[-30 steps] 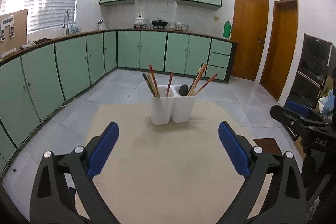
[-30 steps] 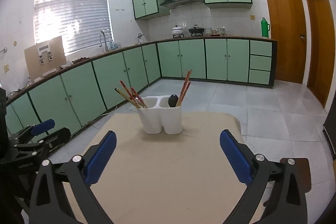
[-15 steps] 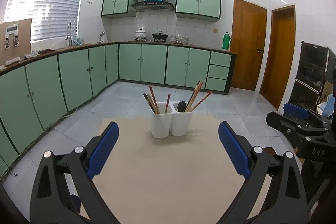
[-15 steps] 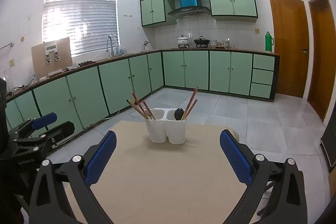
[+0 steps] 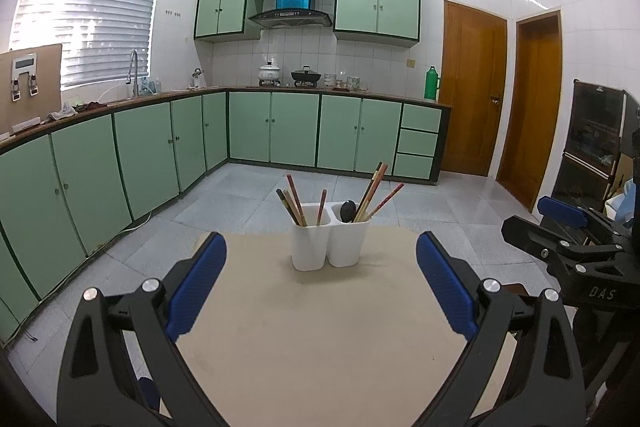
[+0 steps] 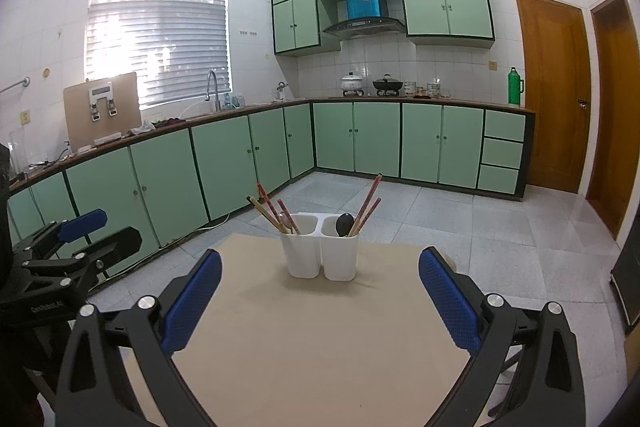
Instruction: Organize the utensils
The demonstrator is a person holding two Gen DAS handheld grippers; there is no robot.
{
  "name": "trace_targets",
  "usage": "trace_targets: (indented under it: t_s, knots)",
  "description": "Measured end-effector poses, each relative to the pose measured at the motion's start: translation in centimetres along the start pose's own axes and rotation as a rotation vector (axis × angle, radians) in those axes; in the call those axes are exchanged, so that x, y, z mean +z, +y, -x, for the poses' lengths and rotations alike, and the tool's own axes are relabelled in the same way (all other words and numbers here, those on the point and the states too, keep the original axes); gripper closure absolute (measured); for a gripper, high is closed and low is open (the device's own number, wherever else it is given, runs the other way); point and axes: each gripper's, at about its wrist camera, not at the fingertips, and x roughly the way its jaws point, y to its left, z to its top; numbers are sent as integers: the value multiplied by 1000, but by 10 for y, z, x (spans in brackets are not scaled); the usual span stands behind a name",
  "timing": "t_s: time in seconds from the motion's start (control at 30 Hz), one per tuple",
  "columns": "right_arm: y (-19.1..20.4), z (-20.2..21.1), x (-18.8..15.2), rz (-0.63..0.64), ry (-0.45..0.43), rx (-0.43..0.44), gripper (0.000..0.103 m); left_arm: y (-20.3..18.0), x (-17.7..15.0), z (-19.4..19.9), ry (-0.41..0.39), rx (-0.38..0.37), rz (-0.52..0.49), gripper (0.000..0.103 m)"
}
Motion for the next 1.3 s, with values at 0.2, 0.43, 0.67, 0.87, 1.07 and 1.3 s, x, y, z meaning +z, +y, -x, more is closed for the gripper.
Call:
trace_targets:
  t_s: [0.2,0.43,0.67,0.87,1.07,1.3]
  knots:
    - [0,0,1,1,-1,1,6,0,-2,1,0,0,0,10]
    - [1,-1,3,1,-1,1,6,1,-2,1,-2,2,3,10]
    - [1,-1,3,0,-1,2,6,2,-1,3,-3,4,2,10]
    - [1,-2,2,1,0,4,6,3,0,3,0,3,2,10]
    - [2,-2,2,1,0,4,6,3,0,3,-1,4,2,10]
    - [2,-2,2,1,0,4,6,2,0,2,1,4,2,10]
